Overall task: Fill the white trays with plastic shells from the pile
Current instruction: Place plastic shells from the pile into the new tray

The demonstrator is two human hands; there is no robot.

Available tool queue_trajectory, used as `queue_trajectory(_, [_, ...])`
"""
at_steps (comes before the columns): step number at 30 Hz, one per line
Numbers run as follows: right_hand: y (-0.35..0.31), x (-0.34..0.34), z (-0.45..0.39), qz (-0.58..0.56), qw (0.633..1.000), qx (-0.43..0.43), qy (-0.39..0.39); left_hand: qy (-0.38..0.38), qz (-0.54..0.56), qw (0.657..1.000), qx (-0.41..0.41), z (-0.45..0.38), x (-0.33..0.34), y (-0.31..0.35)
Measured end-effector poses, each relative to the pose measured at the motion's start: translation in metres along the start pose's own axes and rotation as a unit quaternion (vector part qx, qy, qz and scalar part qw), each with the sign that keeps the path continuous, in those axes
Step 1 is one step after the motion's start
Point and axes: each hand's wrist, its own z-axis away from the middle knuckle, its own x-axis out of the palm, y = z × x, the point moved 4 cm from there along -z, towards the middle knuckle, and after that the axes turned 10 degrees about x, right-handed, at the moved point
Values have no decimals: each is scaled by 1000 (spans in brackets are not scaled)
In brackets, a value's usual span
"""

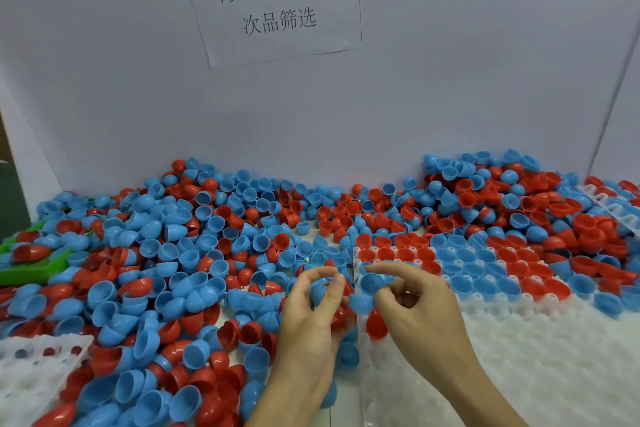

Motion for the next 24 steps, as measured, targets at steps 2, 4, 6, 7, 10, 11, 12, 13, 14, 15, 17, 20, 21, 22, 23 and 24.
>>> queue_trajectory(2, [2,-4,-2,-1,1000,8,29,-10,-4,1000,-15,2,1,1])
queue_trajectory(4, [4,-7,-3,-16,999,22,43,-28,-11,999,-33,3,4,0])
queue_trajectory(6, [5,-8,-3,-31,998,36,38,-45,-30,998,-36,4,6,-2])
queue_trajectory(7, [4,-7,-3,-36,998,41,28,-47,-40,998,-33,4,6,-3])
queue_trajectory(10, [2,-2,0,-51,997,55,-11,-42,-50,998,-13,3,6,-2])
queue_trajectory(11, [0,0,1,-57,996,58,-24,-34,-49,998,-9,3,6,-1])
queue_trajectory(12, [-2,2,2,-66,995,59,-36,-27,-49,998,-5,2,5,1])
queue_trajectory(13, [-3,3,3,-71,995,61,-45,-23,-47,999,-4,2,4,2])
queue_trajectory(14, [-4,3,3,-74,994,64,-52,-19,-43,999,-5,1,4,2])
queue_trajectory(15, [-4,4,3,-74,993,67,-60,-14,-40,999,-10,1,4,3])
queue_trajectory(17, [-4,5,3,-64,993,65,-76,-2,-37,999,-18,1,3,3])
queue_trajectory(20, [-7,7,3,-39,995,26,-89,0,-32,999,-22,0,3,3])
queue_trajectory(21, [-7,7,4,-30,995,16,-89,-3,-32,999,-23,0,3,3])
queue_trajectory(22, [-8,7,4,-21,996,10,-86,-7,-34,999,-25,0,3,3])
queue_trajectory(23, [-9,6,4,-9,997,4,-81,-11,-39,999,-27,-1,4,3])
queue_trajectory(24, [-9,5,3,0,997,1,-75,-14,-42,999,-29,0,4,3])
